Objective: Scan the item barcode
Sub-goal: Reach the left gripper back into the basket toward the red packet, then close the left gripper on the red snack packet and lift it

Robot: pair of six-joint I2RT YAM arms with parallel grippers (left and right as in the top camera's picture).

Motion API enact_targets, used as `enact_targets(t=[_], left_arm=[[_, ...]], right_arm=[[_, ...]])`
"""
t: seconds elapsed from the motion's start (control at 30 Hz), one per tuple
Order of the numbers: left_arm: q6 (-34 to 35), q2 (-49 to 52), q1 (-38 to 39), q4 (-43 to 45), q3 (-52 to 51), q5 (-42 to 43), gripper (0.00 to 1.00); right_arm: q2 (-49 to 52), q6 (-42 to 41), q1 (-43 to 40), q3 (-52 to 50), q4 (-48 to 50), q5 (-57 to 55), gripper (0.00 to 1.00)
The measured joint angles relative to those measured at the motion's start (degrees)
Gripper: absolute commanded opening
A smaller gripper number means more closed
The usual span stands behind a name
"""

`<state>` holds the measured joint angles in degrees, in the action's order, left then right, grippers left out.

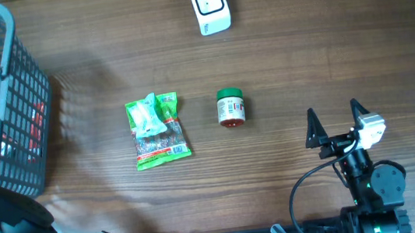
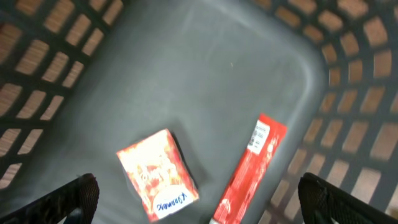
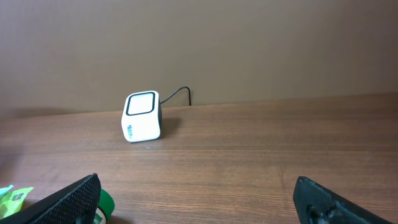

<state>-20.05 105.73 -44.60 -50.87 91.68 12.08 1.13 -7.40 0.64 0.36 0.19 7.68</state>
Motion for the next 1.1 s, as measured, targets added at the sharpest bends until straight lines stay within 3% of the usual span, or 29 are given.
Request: enact_targets(t=[0.4, 0.73, 0.83, 0.9, 1.1], left_arm=[[-19.6, 7.6, 6.2, -6.9, 0.0, -0.9, 0.86], [-23.3, 13.0, 8.6, -5.9, -0.4, -5.0, 0.78], [-23.2, 14.8, 8.6, -5.1, -0.7, -5.2, 0.65], [-22.6, 14.9, 8.6, -3.9, -0.7, -5.5, 0.47], [-19.6, 15.0, 8.6, -0.5, -0.7, -5.6, 0.13]], right_arm=[[0.0, 0.0, 0.0, 0.0, 0.0, 0.0, 1.0], [0.0, 0.0, 0.0, 0.0, 0.0, 0.0, 1.0], [0.0, 0.0, 0.0, 0.0, 0.0, 0.0, 1.0], [0.0, 0.0, 0.0, 0.0, 0.0, 0.0, 1.0], [0.0, 0.0, 0.0, 0.0, 0.0, 0.0, 1.0]])
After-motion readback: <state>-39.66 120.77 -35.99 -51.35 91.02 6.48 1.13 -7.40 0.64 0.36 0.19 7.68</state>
